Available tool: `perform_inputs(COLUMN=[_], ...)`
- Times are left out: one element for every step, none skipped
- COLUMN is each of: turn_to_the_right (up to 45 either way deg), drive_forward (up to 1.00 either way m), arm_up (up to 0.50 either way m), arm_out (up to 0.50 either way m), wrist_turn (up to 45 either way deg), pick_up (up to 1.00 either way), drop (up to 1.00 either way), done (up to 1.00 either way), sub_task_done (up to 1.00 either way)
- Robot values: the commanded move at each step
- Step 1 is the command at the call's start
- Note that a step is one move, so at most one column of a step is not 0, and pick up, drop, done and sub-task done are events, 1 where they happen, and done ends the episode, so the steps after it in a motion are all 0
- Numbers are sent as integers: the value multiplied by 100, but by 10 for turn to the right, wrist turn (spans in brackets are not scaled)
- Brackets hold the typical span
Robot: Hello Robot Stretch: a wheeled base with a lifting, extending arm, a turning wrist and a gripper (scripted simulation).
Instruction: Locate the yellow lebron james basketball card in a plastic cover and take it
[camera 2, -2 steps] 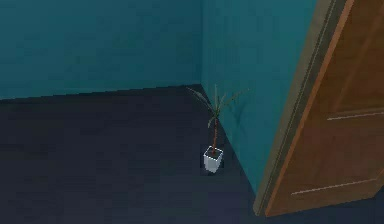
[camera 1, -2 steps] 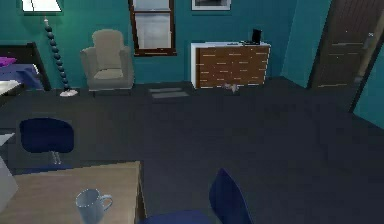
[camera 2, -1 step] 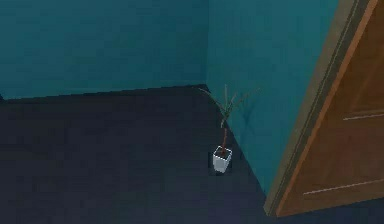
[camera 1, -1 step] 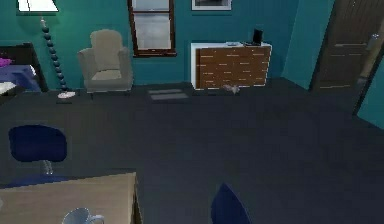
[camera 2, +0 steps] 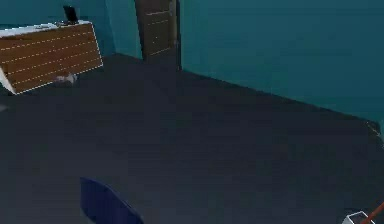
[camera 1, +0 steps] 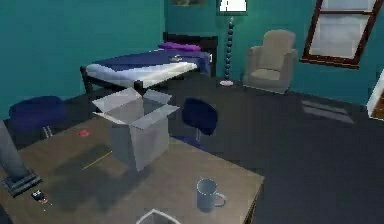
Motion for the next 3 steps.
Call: perform_inputs(turn_to_the_right=[-450,-150,0], drive_forward=[0,0,0], arm_up=[0,0,50], arm_out=[0,0,0], wrist_turn=[0,0,0], pick_up=[0,0,0], drop=[0,0,0], done=[0,0,0], sub_task_done=[0,0,0])
